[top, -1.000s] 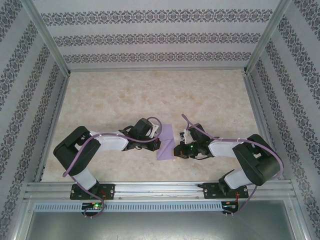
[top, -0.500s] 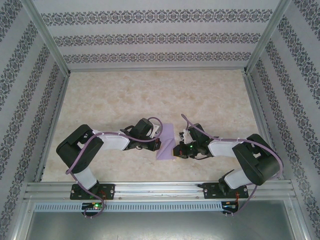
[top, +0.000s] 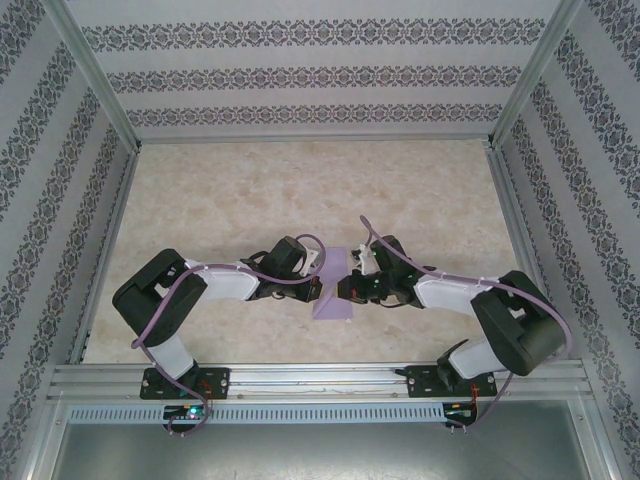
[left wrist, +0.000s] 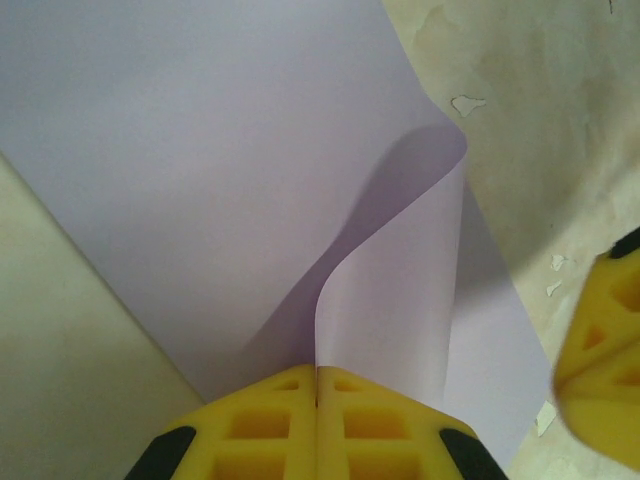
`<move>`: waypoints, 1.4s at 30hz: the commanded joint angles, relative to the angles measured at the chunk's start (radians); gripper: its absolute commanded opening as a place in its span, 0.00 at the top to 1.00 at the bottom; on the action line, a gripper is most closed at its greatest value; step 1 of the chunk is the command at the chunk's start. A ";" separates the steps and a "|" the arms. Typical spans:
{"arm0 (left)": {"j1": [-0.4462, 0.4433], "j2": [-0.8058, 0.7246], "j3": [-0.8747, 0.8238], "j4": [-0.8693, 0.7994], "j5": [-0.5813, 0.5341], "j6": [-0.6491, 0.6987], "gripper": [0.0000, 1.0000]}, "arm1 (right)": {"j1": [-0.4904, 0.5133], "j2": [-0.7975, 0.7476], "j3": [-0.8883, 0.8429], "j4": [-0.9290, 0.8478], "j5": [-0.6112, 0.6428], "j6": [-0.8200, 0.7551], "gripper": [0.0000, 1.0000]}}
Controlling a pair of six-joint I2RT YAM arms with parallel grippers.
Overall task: Fold a paper plane with a square sheet of paper (fold left side to right side)
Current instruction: Fold the triangle a second time at the center of the table.
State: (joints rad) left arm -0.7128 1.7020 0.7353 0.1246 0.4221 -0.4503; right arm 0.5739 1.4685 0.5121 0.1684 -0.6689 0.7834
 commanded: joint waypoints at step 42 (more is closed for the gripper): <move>-0.002 0.027 0.020 -0.063 -0.030 0.033 1.00 | 0.045 0.172 0.031 0.037 0.092 -0.012 1.00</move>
State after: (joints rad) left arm -0.7132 1.7050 0.7444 0.1165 0.4175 -0.4477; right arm 0.6071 1.6299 0.5594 0.2321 -0.6064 0.7898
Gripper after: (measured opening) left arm 0.043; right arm 0.042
